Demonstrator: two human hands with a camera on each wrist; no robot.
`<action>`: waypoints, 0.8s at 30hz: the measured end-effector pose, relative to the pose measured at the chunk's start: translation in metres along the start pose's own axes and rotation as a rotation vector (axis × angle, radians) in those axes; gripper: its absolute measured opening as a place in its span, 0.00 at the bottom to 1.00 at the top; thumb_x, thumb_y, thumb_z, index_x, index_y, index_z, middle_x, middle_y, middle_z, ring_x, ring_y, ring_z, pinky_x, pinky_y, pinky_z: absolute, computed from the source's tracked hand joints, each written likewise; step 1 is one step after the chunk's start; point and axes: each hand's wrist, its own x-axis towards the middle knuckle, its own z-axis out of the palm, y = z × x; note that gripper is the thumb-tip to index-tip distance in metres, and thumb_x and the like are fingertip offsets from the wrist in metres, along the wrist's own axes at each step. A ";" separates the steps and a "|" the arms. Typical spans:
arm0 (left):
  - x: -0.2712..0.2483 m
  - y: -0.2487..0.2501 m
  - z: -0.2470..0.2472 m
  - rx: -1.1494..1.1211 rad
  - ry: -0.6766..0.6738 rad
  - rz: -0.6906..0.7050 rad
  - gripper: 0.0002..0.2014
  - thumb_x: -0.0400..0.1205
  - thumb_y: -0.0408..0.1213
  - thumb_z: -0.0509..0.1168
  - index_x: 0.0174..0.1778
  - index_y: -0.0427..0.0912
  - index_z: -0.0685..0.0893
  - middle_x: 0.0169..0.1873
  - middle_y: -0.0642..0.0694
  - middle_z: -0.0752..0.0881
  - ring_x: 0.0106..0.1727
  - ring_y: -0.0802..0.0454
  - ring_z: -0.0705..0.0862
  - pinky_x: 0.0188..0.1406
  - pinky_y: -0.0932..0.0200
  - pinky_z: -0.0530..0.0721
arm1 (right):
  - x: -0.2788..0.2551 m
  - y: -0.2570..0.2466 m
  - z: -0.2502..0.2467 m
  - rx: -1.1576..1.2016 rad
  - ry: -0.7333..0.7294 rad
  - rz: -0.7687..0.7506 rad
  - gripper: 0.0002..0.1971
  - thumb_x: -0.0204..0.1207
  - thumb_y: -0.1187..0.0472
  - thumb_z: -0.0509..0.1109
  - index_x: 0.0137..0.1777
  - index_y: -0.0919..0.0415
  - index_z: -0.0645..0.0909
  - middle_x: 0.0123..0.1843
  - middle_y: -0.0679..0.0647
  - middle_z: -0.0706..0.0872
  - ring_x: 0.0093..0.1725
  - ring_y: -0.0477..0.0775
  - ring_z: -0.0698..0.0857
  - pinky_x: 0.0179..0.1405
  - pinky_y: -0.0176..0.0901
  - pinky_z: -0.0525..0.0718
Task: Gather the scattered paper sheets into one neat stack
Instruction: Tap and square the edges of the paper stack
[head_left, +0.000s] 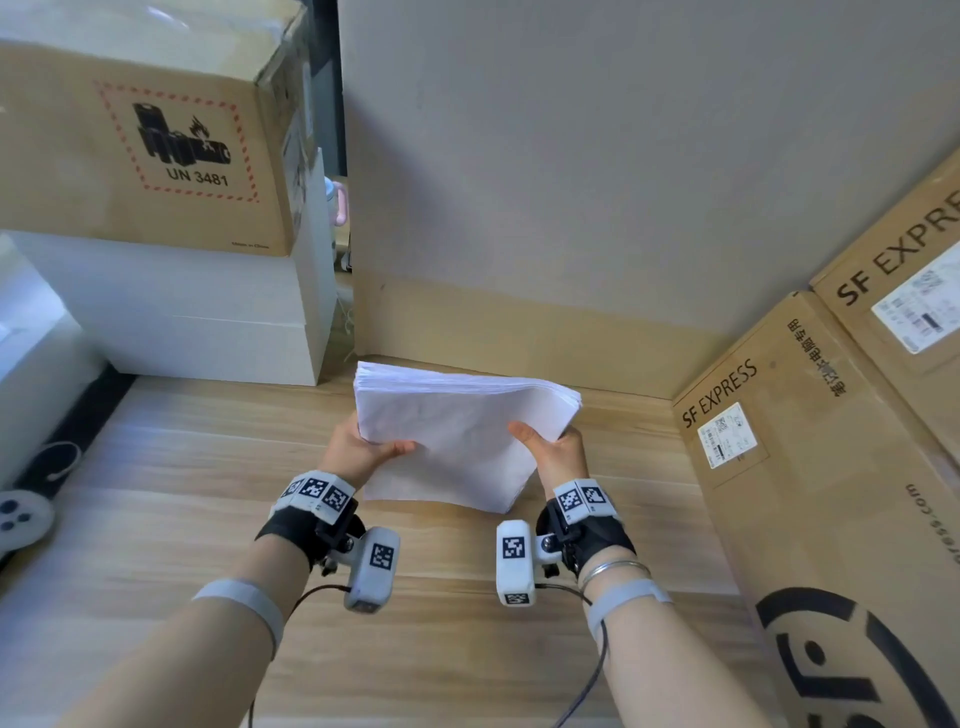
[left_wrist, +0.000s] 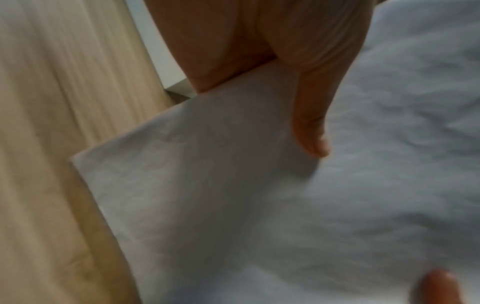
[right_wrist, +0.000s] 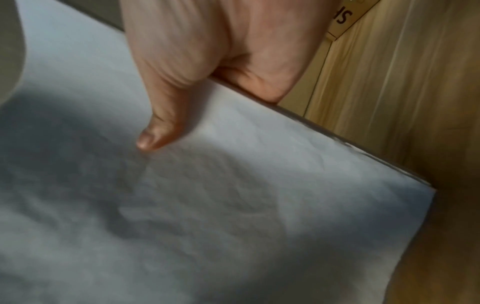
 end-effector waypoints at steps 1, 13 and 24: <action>0.003 -0.007 0.000 -0.001 -0.035 -0.032 0.17 0.67 0.23 0.76 0.40 0.49 0.80 0.40 0.48 0.84 0.52 0.42 0.83 0.56 0.48 0.81 | -0.001 0.004 0.000 0.008 -0.010 0.027 0.09 0.69 0.68 0.76 0.33 0.56 0.81 0.35 0.51 0.85 0.35 0.50 0.83 0.36 0.38 0.81; 0.017 -0.046 0.003 0.141 -0.014 -0.192 0.22 0.70 0.23 0.73 0.60 0.29 0.79 0.50 0.41 0.80 0.54 0.48 0.77 0.54 0.56 0.74 | -0.005 0.052 0.005 -0.139 -0.060 0.179 0.15 0.65 0.69 0.79 0.37 0.50 0.78 0.40 0.48 0.84 0.45 0.53 0.83 0.48 0.43 0.78; 0.051 -0.034 0.020 0.393 0.024 -0.405 0.30 0.71 0.35 0.75 0.66 0.27 0.76 0.63 0.31 0.83 0.63 0.35 0.82 0.53 0.53 0.79 | 0.038 0.076 0.010 -0.289 -0.016 0.305 0.21 0.72 0.64 0.74 0.62 0.74 0.80 0.57 0.65 0.87 0.50 0.56 0.84 0.50 0.41 0.77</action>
